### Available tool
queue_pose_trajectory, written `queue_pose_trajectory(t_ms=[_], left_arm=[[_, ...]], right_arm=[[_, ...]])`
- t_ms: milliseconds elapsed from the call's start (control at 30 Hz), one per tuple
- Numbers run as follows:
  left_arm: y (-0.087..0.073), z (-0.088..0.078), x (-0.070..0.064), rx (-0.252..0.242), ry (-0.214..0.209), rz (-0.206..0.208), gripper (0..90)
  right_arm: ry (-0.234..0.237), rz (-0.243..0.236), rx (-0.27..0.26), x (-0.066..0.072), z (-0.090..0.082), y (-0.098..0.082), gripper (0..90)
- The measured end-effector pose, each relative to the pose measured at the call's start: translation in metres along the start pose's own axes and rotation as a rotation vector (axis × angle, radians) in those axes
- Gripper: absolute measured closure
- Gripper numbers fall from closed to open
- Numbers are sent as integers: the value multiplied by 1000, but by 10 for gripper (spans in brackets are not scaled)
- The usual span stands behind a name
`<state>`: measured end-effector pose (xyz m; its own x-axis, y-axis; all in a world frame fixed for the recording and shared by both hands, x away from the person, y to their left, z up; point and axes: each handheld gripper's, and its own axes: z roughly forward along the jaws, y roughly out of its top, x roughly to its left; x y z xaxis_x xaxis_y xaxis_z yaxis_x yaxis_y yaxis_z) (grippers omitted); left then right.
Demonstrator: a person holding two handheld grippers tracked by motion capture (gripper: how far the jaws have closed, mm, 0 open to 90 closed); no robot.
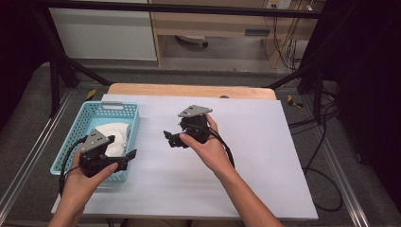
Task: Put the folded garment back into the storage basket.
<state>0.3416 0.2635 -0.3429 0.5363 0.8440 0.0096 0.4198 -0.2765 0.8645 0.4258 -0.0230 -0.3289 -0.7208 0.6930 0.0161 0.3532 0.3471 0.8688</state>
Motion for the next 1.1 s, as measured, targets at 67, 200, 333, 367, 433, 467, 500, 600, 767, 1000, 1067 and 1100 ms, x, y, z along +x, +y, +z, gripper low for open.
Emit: queue_pose_trajectory(t_ms=[67,200,333,367,433,467,500,600,767,1000,1067,1100], left_arm=[[-1,1,0,1,-3,-3,88],[-2,2,0,6,-4,0,88],[-2,2,0,1,-3,-3,87],[-2,2,0,-1,-4,-3,87],[-2,1,0,-1,-2,-3,86],[-3,1,0,-2,-3,-3,86],[-3,1,0,-3,-5,-4,86],[-4,2,1,-7,-3,-7,85],[-5,0,5,-16,8,-29,85],[-6,0,6,-15,8,-28,85],[-6,1,5,-12,4,-27,85],[-6,1,5,-11,2,-27,84]], right_arm=[[-1,2,-8,-4,-3,0,77],[-3,11,-18,-11,-8,-1,76],[-5,22,-23,-16,-12,-1,77],[-7,22,-24,-18,-13,-1,77],[-7,25,-23,-20,-16,-1,77],[-7,25,-23,-21,-17,-2,77],[-7,25,-24,-23,-19,-2,77],[-10,31,-30,-28,-24,-4,77],[-21,51,-41,-40,-35,-9,81],[-54,93,-66,-60,-55,-17,82],[-66,105,-74,-67,-62,-21,81],[-71,111,-76,-70,-65,-22,79]])
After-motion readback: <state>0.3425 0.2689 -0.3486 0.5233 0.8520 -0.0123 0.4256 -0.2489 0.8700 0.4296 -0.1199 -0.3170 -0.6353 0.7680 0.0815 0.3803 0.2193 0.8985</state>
